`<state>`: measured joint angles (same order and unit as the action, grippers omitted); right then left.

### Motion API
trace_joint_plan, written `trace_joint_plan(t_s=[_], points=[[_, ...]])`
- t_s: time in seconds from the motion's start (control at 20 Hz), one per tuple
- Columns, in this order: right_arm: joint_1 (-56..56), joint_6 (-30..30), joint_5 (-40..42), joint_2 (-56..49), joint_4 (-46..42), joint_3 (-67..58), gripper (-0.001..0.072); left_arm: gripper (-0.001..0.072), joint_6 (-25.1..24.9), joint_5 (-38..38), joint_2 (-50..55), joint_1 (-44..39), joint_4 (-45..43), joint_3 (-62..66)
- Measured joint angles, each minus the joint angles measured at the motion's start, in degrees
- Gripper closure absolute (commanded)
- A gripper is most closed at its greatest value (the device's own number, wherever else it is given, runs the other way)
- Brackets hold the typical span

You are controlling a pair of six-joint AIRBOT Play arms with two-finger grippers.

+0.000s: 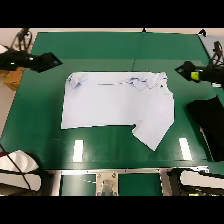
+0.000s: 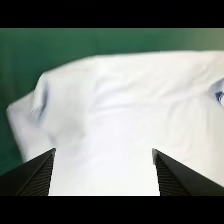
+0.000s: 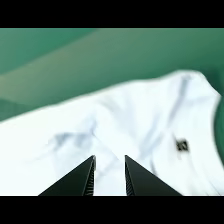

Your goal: Fold the shirts.

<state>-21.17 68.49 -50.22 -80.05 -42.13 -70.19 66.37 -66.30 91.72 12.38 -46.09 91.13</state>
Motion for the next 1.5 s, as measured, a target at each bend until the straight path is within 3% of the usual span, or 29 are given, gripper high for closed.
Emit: trace_joint_plan(t_s=[0.25, 0.55, 0.6, 0.7, 0.85, 0.95, 1.05, 1.1, 1.15, 1.5], points=[[-11.8, 0.0, -12.48, 6.27, -4.72, 8.26, 0.0487, -0.0006, 4.76, -16.92, -2.47, 8.28, -6.58, -8.72], [-19.39, -0.31, -14.45, 12.04, -8.13, 23.61, 0.0476, -0.0005, 4.46, -15.45, -7.06, 8.52, -9.7, -31.21], [-19.85, -0.52, -13.92, 12.33, -8.57, 25.68, 0.0438, -0.0004, 4.09, -13.79, -7.15, 7.3, -8.74, -34.36], [-20.41, -0.85, -12.63, 12.72, -8.68, 28.61, 0.0397, 0.0224, 3.48, -10.32, -7.45, 4.72, -7.39, -39.06], [-20.81, -0.96, -11.45, 12.94, -8.87, 30.8, 0.0373, 0.0238, 2.78, -7.04, -7.52, 1.29, -5.79, -42.8], [-20.94, -0.59, -10.75, 12.81, -8.87, 31.39, 0.0344, 0.0578, 2.54, -5.35, -7.54, -0.04, -5.05, -43.82], [-20.96, -0.2, -10.34, 12.31, -8.9, 31.74, 0.0344, 0.0566, 2.03, -3.34, -7.5, -0.37, -5.49, -43.85], [-20.98, -0.09, -10.19, 12.0, -8.9, 31.82, 0.0344, 0.0432, 1.75, -3.28, -7.52, -0.7, -5.33, -43.52], [-21.0, -0.04, -10.12, 11.69, -8.94, 31.91, 0.0344, 0.0387, 1.62, -3.43, -7.52, -0.85, -5.49, -42.73], [-21.62, 0.31, -9.99, 11.08, -9.01, 32.04, 0.0343, 0.0384, 5.42, -15.08, -7.96, 5.97, -14.45, -30.86]])
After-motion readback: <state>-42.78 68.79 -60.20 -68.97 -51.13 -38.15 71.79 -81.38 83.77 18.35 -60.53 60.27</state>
